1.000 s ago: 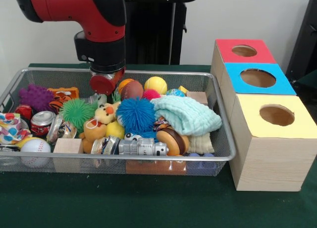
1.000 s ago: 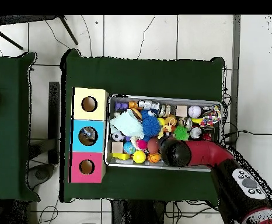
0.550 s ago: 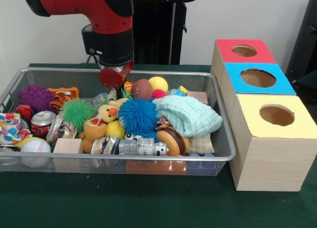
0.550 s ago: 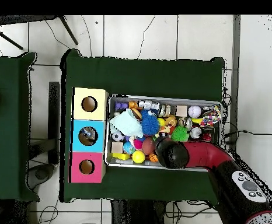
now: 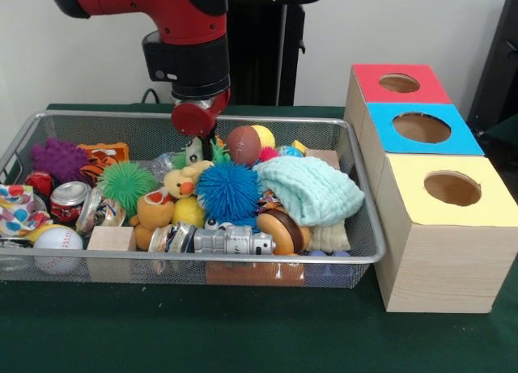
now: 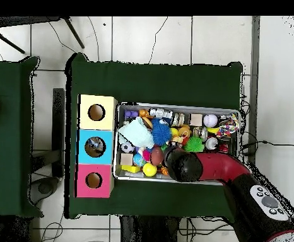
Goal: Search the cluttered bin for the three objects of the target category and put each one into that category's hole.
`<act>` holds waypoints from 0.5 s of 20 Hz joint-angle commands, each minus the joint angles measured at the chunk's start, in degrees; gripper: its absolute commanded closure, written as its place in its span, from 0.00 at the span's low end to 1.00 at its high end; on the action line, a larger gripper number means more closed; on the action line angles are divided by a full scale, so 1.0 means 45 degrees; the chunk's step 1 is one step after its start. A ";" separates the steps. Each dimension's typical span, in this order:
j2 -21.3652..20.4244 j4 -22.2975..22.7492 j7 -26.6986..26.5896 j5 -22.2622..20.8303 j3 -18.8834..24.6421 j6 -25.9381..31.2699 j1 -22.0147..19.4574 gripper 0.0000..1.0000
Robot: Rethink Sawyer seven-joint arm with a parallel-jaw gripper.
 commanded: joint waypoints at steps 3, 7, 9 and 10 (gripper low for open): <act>0.0092 0.1044 0.3246 0.1135 0.2086 -0.1680 0.0234 1.00; 0.0431 0.1186 0.3271 0.1363 0.2609 -0.2234 0.0042 1.00; 0.0763 0.1356 0.3407 0.1569 0.3190 -0.2883 -0.0268 1.00; 0.0876 0.1372 0.3408 0.1595 0.3324 -0.3039 -0.0326 1.00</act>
